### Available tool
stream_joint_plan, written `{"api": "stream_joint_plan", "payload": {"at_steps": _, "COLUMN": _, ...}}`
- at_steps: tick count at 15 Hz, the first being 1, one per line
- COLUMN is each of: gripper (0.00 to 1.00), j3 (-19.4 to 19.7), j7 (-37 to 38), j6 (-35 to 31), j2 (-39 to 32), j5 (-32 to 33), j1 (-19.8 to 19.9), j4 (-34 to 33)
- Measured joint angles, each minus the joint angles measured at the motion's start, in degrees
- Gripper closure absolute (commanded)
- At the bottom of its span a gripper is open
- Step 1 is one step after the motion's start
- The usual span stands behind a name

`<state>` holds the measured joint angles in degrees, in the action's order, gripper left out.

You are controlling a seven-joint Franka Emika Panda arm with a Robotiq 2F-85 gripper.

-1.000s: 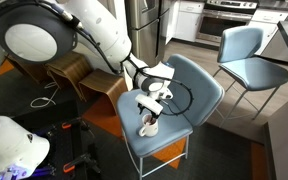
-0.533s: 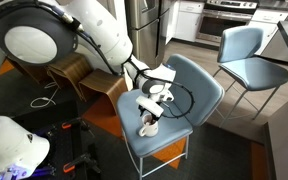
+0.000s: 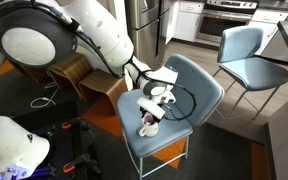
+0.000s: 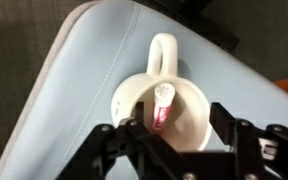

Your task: Put the marker on the seat of the chair

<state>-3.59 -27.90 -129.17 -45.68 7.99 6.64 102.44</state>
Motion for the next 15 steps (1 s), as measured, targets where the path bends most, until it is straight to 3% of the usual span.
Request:
{"api": "stream_joint_plan", "payload": {"at_steps": 4, "gripper": 0.46, "j3": 0.05, "j7": -0.02, "j6": 0.01, "j2": -0.01, "j5": 0.05, "j1": 0.30, "j4": -0.11}}
{"api": "stream_joint_plan", "payload": {"at_steps": 12, "gripper": 0.47, "j3": 0.25, "j7": -0.02, "j6": 0.36, "j2": -0.30, "j5": 0.99, "j1": 0.29, "j4": -0.18}}
{"api": "stream_joint_plan", "payload": {"at_steps": 14, "gripper": 0.50, "j3": 0.26, "j7": -0.02, "j6": 0.52, "j2": -0.68, "j5": 1.52, "j1": 0.23, "j4": -0.25}}
{"api": "stream_joint_plan", "payload": {"at_steps": 15, "gripper": 0.59, "j3": 0.26, "j7": -0.02, "j6": 0.58, "j2": -0.90, "j5": 2.00, "j1": 0.19, "j4": -0.32}}
